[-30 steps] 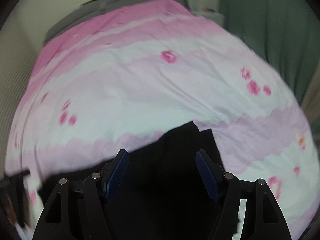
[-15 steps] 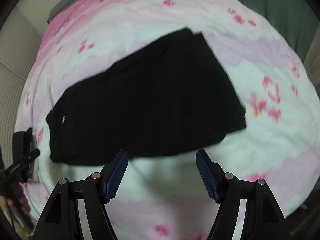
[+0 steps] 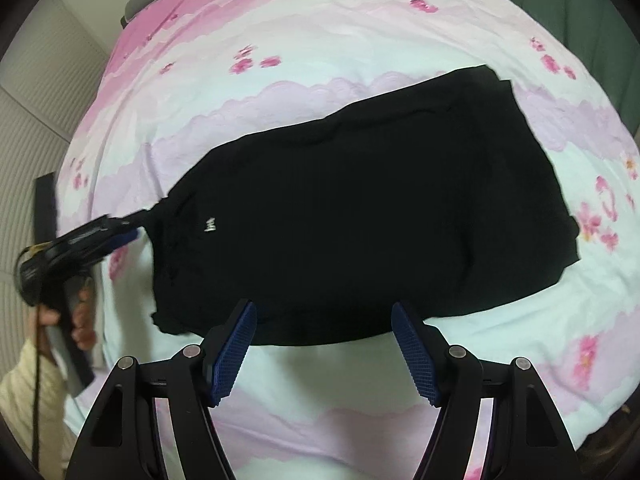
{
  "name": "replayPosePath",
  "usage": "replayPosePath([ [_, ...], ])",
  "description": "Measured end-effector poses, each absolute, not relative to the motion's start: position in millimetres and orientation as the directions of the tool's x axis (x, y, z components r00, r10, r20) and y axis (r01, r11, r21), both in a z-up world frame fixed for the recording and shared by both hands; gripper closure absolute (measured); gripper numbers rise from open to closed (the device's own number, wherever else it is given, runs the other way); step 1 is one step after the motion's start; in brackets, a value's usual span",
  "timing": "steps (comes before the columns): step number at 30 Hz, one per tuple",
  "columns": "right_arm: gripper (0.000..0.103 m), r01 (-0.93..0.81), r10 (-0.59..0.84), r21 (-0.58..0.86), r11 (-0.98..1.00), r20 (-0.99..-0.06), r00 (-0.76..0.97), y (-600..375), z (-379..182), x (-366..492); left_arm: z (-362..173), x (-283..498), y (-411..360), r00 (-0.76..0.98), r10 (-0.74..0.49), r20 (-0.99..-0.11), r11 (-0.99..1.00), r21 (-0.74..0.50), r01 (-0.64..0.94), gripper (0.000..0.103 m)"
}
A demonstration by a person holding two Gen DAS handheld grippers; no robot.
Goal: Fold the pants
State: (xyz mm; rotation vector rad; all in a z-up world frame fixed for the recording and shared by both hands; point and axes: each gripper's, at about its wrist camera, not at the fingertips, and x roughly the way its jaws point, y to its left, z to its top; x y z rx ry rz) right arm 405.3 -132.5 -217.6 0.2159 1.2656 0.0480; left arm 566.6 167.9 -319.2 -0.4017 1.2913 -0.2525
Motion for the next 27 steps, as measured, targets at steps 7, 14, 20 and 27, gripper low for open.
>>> replayPosePath([
  [7,0.032,0.104,0.128,0.160,0.982,-0.956,0.265,-120.3,-224.3,396.9,-314.5,574.7,159.2,0.258,-0.488,-0.834,0.867,-0.498,0.032,0.073],
  [14,0.032,0.146,0.086,0.122,0.982,-0.969,0.231,-123.1,-232.5,393.4,-314.8,597.4,149.8,0.292,-0.443,-0.848,0.893,-0.446,0.060,0.090],
  [20,0.032,0.139,0.063,0.105,0.985,-0.959,0.276,-118.8,-222.0,398.9,-319.3,620.6,141.8,0.264,-0.387,-0.884,0.922,-0.376,0.091,0.087],
  [27,0.032,0.164,0.029,0.084,0.983,-0.950,0.312,-135.2,-214.4,397.9,-280.3,590.9,137.0,0.307,-0.256,-0.917,0.966,-0.233,0.110,0.022],
])
